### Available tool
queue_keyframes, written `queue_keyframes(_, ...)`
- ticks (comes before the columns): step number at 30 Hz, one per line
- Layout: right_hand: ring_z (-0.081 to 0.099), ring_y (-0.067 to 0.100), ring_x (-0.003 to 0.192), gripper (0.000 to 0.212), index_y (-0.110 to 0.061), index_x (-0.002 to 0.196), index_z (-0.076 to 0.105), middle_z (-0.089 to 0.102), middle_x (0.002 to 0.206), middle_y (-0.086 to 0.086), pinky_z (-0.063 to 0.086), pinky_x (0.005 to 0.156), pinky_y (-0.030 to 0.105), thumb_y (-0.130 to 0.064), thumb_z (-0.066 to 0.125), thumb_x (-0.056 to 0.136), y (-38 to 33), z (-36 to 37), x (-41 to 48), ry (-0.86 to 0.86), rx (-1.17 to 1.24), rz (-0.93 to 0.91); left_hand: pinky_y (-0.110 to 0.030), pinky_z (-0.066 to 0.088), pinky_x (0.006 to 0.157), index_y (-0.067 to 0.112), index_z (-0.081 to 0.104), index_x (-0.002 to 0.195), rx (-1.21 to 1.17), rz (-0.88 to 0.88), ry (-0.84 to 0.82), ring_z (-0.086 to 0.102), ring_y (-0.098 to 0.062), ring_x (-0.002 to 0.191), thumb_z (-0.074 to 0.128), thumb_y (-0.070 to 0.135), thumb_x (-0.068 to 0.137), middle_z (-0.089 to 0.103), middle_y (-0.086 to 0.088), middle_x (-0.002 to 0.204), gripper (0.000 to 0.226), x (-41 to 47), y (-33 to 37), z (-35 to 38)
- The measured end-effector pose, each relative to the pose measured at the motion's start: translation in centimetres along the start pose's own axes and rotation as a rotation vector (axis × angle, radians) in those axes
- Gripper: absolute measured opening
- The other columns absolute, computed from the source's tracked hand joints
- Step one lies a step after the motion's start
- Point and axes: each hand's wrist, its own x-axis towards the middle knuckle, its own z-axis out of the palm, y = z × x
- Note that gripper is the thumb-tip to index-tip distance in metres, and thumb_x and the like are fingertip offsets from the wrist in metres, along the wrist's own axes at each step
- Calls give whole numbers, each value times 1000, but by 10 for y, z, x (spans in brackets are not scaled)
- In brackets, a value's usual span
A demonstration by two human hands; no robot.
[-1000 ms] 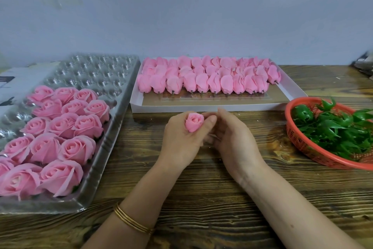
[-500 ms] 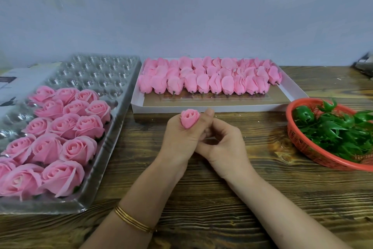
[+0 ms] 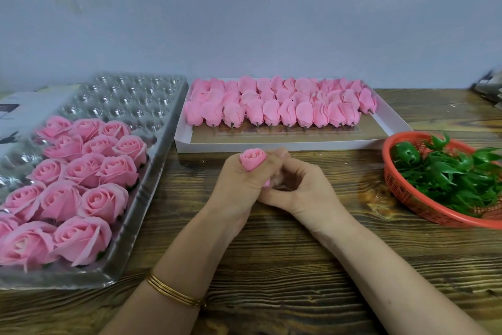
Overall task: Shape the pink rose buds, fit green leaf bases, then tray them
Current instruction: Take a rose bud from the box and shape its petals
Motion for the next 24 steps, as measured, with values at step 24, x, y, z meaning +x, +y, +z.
queue_keyframes(24,60,9,73,21,-15,86,70,69,78,4,51,71,11,6,69,82,-31,-33,2,225,-164,35,-37,54,91,11,74,81,86,-55,98,65,-20,83,70,38,70,71,-7,83,29,2,5,-5)
